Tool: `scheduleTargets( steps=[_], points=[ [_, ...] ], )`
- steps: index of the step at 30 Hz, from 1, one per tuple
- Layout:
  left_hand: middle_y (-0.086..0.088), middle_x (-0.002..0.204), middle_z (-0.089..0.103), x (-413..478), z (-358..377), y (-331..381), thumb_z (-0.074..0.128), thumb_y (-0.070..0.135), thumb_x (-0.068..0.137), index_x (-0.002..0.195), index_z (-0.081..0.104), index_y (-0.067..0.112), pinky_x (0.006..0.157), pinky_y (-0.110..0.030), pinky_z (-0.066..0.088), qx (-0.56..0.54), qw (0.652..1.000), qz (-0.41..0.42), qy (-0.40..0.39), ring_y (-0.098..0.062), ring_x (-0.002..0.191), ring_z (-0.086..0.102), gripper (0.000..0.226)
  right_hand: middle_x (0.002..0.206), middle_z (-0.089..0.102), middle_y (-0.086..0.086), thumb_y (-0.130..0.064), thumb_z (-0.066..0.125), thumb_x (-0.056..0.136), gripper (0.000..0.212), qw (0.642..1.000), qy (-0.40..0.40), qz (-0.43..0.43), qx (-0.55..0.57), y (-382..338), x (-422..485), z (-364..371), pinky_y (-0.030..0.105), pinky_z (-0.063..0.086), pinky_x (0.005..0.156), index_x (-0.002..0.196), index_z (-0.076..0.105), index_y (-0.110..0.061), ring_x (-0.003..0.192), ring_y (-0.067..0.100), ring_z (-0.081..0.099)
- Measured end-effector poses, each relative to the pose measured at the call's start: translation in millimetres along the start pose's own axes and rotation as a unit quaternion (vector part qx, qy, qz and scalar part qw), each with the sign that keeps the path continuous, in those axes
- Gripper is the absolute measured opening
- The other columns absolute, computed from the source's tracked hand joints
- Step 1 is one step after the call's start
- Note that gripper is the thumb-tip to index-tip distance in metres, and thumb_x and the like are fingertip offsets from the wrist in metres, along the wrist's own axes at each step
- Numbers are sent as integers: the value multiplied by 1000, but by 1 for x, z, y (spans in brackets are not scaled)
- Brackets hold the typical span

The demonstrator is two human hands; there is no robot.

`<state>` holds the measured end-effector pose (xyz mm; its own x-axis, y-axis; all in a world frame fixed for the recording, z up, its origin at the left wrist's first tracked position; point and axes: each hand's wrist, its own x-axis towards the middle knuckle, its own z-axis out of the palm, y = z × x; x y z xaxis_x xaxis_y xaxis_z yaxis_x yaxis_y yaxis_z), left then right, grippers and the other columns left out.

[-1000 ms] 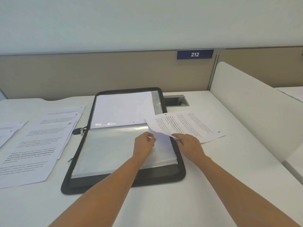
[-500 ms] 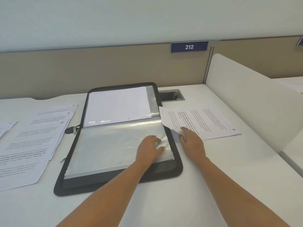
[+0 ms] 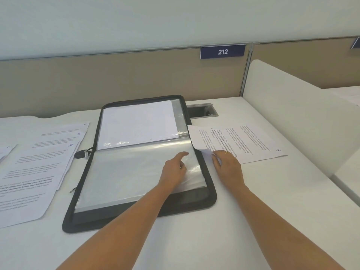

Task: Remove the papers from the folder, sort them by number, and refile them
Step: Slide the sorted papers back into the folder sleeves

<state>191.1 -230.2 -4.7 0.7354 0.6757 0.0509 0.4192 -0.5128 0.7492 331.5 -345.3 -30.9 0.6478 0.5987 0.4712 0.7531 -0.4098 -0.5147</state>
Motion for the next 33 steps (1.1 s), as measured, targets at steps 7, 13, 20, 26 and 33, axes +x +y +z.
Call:
scheduleTargets(
  steps=[7,13,20,26,33],
  points=[
    [-8,115,62,13,-12,14,44,0,90,120,62,16,85,-20,40,120,982,48,-141,-13,86,50,39,97,68,12,-15,53,94,21,1000,-10,7,3,-1,-2,-2,25,38,72,106,66,-4,88,28,61],
    [-7,107,59,19,-15,11,65,15,85,96,68,10,77,-22,42,170,975,69,-129,-14,83,51,13,106,68,10,-16,52,95,25,1000,-23,10,-1,0,-2,-2,24,38,76,112,66,-5,95,27,61],
    [6,118,49,16,-17,11,70,22,83,90,71,15,73,-9,35,141,974,146,-101,-8,85,46,10,104,68,5,-11,61,89,22,998,-36,-52,12,2,0,-2,23,41,77,108,72,-13,93,24,61],
    [7,115,53,18,-18,14,72,23,82,89,73,18,76,-17,41,126,971,173,-109,-10,82,49,9,80,63,-2,-19,63,81,19,973,-101,-203,-37,0,0,-9,20,37,55,95,75,-21,74,16,58],
    [4,106,55,19,-18,19,70,20,83,91,72,12,74,-18,43,132,963,201,-118,-12,78,50,11,93,65,3,-15,65,85,16,936,-221,-269,-55,-7,9,-19,27,40,63,98,75,-16,86,23,58]
  ],
)
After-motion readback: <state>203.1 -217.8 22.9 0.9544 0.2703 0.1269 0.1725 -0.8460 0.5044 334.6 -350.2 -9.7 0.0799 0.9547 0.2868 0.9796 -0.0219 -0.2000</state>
